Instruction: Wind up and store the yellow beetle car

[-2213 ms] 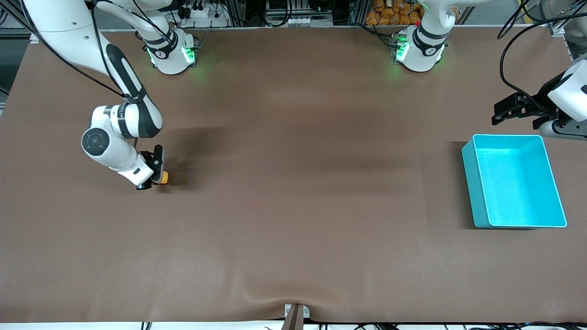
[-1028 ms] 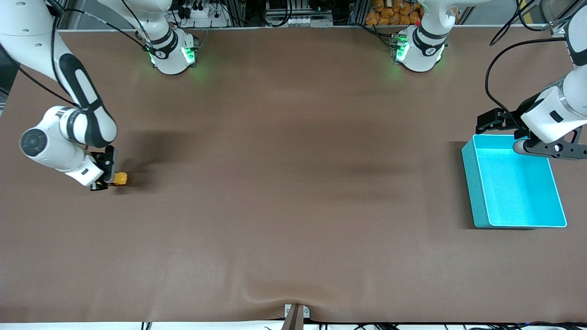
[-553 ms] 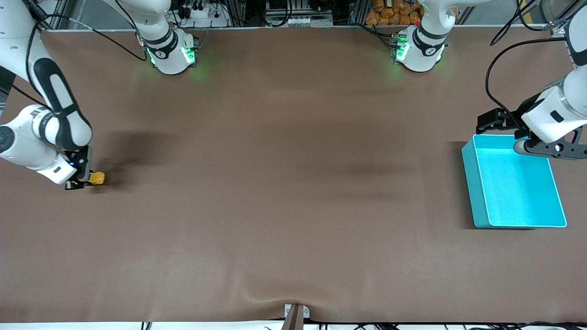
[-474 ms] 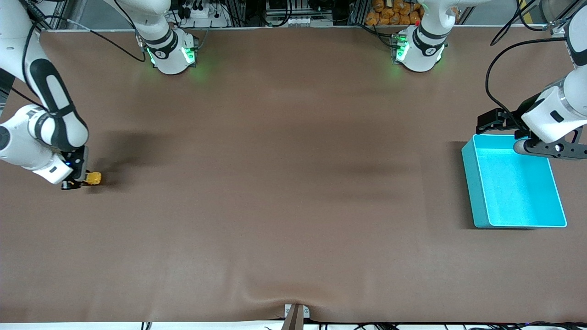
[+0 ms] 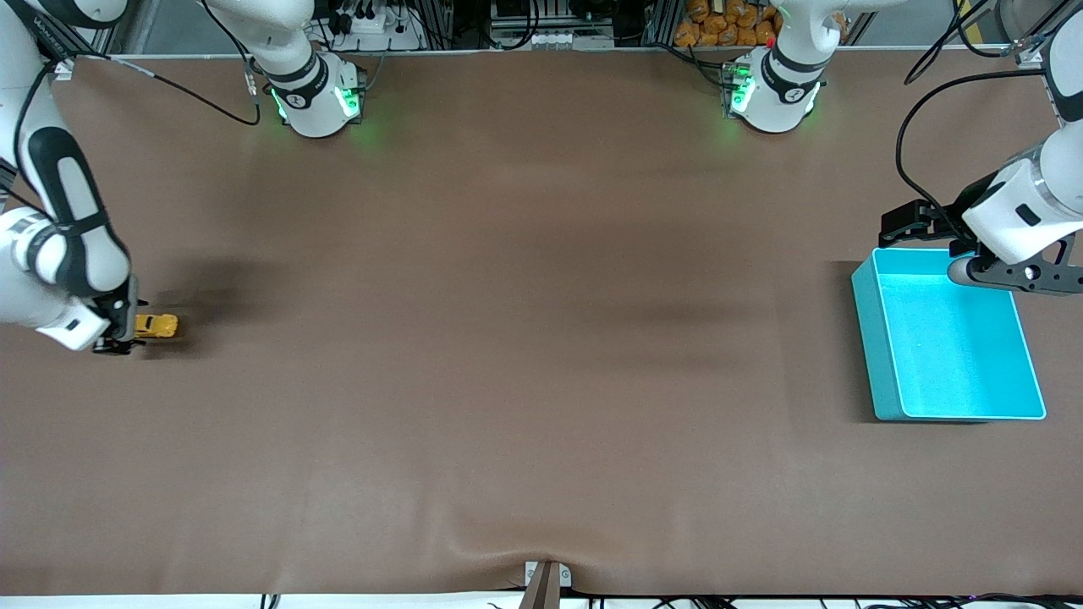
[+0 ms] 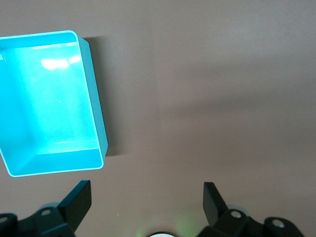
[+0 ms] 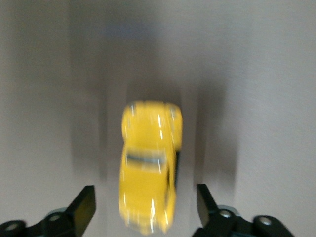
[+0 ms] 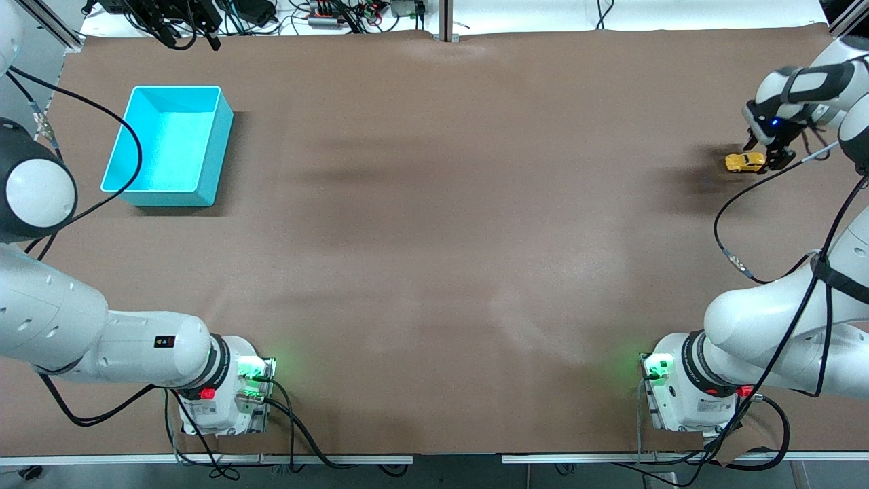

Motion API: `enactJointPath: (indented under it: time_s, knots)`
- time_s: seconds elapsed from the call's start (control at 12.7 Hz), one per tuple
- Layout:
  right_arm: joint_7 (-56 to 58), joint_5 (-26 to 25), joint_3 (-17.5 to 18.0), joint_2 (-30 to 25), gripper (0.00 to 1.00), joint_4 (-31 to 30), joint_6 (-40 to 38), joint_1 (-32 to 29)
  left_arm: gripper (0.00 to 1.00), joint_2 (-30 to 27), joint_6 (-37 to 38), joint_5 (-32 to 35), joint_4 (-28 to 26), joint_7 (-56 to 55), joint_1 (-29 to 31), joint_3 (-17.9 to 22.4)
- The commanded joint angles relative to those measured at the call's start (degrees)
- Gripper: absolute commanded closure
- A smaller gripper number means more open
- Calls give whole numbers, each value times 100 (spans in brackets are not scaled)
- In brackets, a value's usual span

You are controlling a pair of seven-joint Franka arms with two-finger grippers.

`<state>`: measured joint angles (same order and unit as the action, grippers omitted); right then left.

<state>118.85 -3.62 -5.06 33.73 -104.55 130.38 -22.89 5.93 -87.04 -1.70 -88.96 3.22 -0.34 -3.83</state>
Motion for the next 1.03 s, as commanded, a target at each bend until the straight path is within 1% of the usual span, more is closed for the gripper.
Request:
enactJointPath:
  time_s: [0.0,0.08,0.32,0.55,0.63,0.71,0.79,0.87,0.95]
  knots:
    - [51,-33,57,125,0,934,-994,-119,0,-48,-33,12,2,-6,16,-3]
    - [51,-33,57,125,0,1058,-1214,-189,0,-48,-33,12,2,-6,25,-3]
    - [60,-25,66,107,0,1129,-1322,-364,0,-31,-33,21,-7,-6,25,-3]
    - [51,-7,75,99,0,1287,-1524,-391,0,-22,-42,30,-7,-6,25,-3]
    - [51,45,75,99,0,1340,-1602,-383,0,-22,-42,30,-16,-6,25,-3]
    - [51,315,66,90,0,1445,-1716,-391,0,-13,-42,30,-16,-6,25,-3]
    - [42,475,66,81,0,1620,-1900,-383,0,-13,-42,30,-16,-6,34,-3]
    - [-149,598,66,64,0,1961,-2207,-356,0,-13,-42,38,-16,-6,34,-3]
    - [-612,730,75,20,0,2391,-2706,-330,0,-22,-42,39,-16,-6,34,-3]
